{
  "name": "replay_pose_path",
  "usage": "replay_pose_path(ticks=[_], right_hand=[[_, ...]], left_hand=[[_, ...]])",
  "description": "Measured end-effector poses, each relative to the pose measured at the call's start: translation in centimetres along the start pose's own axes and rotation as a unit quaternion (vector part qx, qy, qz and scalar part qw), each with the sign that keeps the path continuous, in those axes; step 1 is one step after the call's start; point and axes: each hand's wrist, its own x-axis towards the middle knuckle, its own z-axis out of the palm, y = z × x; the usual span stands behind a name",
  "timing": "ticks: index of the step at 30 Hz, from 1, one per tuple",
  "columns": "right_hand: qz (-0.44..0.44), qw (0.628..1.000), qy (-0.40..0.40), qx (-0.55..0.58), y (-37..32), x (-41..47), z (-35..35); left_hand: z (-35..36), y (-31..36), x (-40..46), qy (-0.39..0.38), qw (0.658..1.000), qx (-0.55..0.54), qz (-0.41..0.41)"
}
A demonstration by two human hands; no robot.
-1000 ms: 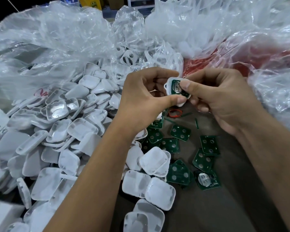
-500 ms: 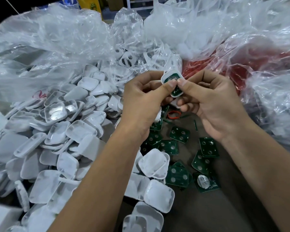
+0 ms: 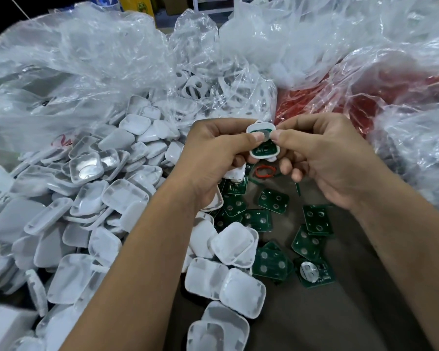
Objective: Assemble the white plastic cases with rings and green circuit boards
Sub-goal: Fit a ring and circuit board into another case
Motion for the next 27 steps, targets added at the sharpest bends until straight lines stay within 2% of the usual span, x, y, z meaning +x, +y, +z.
replay_pose_path(ticks=[7, 14, 21, 27], right_hand=[[-0.013, 1.000, 0.001, 0.003, 0.3, 0.2, 0.2], [-0.089, 0.996, 0.013, -0.027, 0.9, 0.5, 0.1], [-0.128, 0.991, 0.002, -0.035, 0.9, 0.4, 0.1], [-0.137, 0.989, 0.009, -0.059, 1.2, 0.5, 0.1]], left_hand=[[0.0, 0.4, -0.3, -0.014, 1.000, 0.022, -0.008], [-0.3, 0.6, -0.6, -0.036, 0.991, 0.094, 0.083], [-0.2, 0.7, -0.6, -0.008, 0.990, 0.092, 0.104], [0.0, 0.5, -0.6, 0.009, 0.984, 0.139, 0.109]])
